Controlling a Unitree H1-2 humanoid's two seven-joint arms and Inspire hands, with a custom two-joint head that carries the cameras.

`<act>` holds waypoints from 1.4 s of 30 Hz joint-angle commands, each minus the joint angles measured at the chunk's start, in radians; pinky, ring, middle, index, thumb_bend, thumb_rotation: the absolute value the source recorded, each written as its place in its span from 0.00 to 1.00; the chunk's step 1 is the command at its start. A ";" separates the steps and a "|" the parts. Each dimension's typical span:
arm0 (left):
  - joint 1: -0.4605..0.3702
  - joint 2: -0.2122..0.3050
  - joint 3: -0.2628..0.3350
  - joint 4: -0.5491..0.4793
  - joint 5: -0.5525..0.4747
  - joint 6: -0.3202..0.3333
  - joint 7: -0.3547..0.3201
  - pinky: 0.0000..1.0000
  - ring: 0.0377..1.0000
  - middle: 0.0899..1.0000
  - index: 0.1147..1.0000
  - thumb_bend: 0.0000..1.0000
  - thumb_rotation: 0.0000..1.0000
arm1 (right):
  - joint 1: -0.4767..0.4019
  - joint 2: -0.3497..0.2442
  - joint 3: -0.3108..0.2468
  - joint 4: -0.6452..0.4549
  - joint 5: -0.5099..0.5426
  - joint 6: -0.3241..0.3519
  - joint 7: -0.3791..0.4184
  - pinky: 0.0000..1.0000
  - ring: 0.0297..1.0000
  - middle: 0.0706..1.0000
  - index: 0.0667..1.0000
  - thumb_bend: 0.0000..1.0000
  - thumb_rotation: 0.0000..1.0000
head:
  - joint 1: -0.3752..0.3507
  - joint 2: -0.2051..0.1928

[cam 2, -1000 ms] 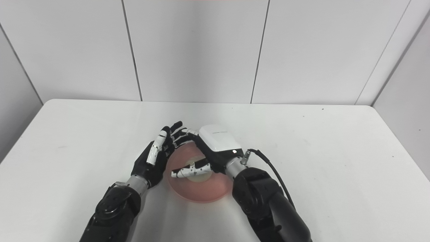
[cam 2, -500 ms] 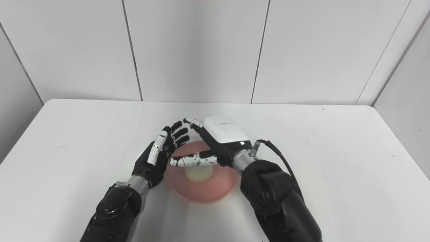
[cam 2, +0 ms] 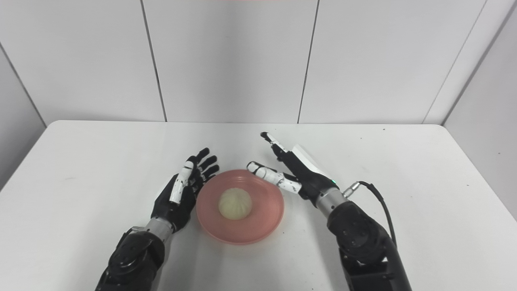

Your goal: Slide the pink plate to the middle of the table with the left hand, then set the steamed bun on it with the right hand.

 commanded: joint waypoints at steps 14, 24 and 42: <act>0.123 -0.009 0.011 -0.070 0.102 -0.064 0.082 0.97 0.97 0.99 0.99 0.34 1.00 | 0.108 0.164 -0.182 0.077 0.313 -0.157 -0.324 1.00 1.00 1.00 1.00 0.47 1.00 | -0.014 -0.012; 0.160 -0.002 0.010 -0.074 0.123 -0.095 0.073 0.98 0.98 0.99 0.99 0.35 1.00 | 0.221 0.199 -0.162 0.158 0.362 -0.307 -0.412 0.97 0.99 1.00 1.00 0.25 1.00 | -0.015 -0.016; 0.166 0.022 -0.003 -0.064 0.134 -0.072 0.070 0.94 0.95 0.96 0.96 0.35 1.00 | 0.245 0.192 -0.124 0.257 0.426 -0.300 -0.427 1.00 1.00 1.00 1.00 0.22 1.00 | -0.002 -0.015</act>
